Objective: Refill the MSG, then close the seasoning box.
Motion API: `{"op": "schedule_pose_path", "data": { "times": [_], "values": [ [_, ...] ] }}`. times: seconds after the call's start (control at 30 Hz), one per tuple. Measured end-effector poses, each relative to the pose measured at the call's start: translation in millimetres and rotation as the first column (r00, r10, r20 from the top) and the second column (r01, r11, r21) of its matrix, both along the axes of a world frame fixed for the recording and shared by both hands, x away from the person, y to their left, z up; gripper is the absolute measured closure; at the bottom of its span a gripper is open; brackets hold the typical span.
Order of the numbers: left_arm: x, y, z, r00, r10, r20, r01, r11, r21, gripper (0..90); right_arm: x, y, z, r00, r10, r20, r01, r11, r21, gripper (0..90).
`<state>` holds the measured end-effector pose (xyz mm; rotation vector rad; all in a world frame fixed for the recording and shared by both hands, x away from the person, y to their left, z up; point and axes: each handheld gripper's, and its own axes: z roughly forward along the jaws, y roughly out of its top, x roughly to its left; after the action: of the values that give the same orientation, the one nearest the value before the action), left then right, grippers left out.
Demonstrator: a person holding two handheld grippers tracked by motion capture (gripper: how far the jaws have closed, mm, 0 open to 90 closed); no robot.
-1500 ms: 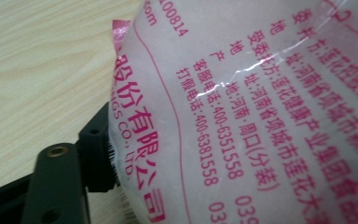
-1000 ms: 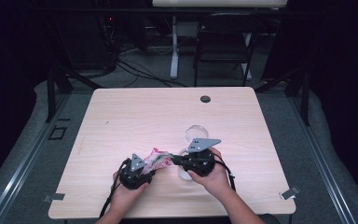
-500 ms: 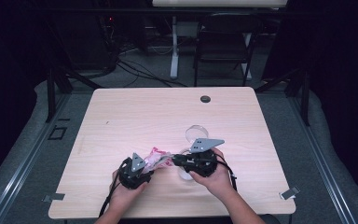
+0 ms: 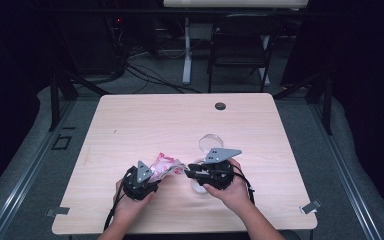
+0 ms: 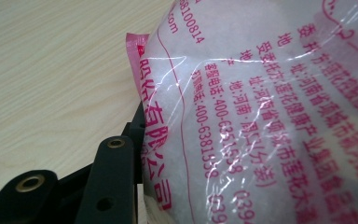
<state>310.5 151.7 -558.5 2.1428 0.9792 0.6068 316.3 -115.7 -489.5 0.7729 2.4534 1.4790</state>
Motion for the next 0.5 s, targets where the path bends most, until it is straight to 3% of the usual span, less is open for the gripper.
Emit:
{"op": "schedule_pose_path", "data": {
  "times": [0.13,0.5],
  "values": [
    [2.7,0.1,7.3,1.0000,-0.004,0.004,0.004,1.0000,-0.006,58.7,-0.9,-0.7,2.2,0.9999,-0.007,0.013,0.007,0.9999,-0.007,68.4],
    [13.4,-6.7,28.4,0.9973,-0.035,0.064,0.029,0.9963,0.080,58.7,1.2,-5.9,17.2,0.9977,-0.039,0.056,0.039,0.9992,-0.004,57.8]
  ]
}}
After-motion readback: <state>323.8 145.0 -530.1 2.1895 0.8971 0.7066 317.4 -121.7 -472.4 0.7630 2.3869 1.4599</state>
